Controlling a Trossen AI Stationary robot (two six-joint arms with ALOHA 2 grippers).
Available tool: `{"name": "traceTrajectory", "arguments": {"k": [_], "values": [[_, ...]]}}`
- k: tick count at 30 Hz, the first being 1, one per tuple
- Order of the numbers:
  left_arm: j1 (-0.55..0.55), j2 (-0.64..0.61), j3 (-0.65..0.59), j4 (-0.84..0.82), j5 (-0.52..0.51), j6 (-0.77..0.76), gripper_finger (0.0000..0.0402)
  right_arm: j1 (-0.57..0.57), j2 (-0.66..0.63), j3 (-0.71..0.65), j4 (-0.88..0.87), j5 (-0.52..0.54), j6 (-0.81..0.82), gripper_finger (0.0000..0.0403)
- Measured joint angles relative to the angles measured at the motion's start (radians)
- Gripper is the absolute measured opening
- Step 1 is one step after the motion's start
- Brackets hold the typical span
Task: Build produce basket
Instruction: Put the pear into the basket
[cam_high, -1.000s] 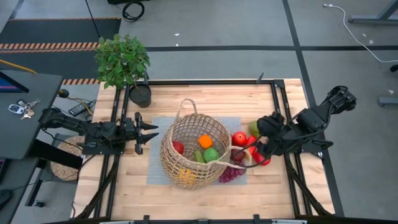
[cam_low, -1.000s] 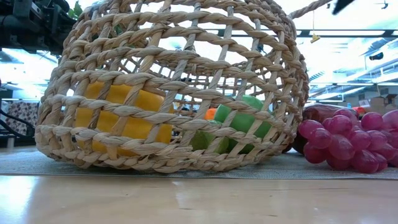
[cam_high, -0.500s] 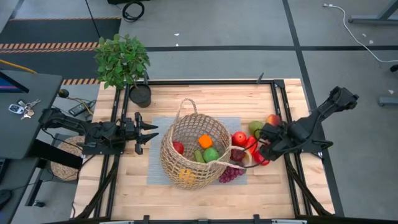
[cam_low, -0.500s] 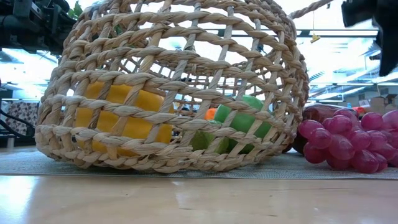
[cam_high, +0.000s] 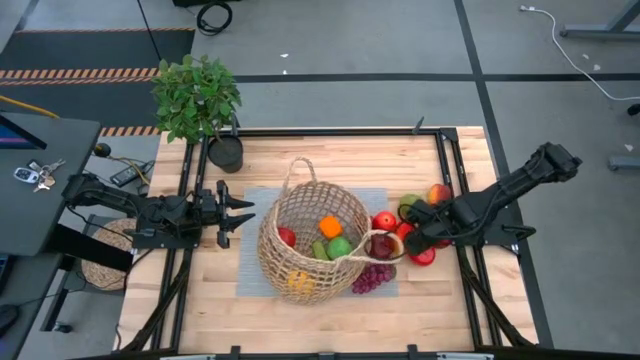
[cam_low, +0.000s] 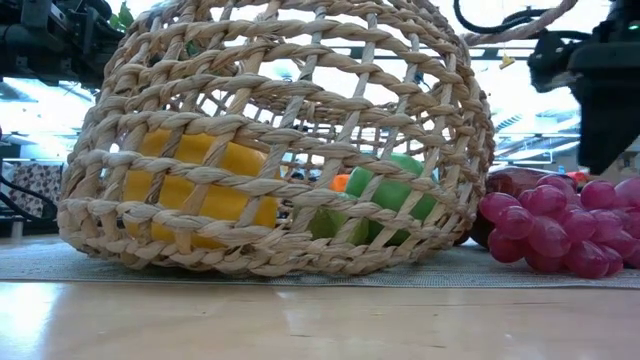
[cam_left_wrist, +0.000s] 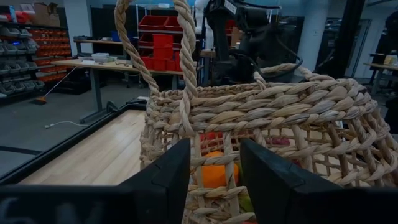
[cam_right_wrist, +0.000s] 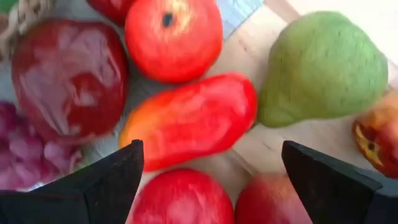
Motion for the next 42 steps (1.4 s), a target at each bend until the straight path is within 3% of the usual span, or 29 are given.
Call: {"name": "traceTrajectory", "arguments": {"k": [7,14,24,35,42], "values": [[0.000,0.000,0.000,0.000,0.000,0.000,0.0147,-0.112,0.017,0.000,0.034,0.038,-0.054,0.0384],[0.000,0.000,0.000,0.000,0.000,0.000,0.0147,-0.164,0.019,0.020,0.373,0.044,-0.285,0.0384],[0.000,0.000,0.000,0.000,0.000,0.000,0.0145,-0.254,0.013,0.254,0.168,0.094,-0.432,0.0384],[0.000,0.000,0.000,0.000,0.000,0.000,0.0147,-0.549,0.009,0.265,0.273,0.051,-0.741,0.0373],[0.000,0.000,0.000,0.000,0.000,0.000,0.0149,-0.710,0.009,0.265,0.354,-0.086,-0.821,0.0373]]}}
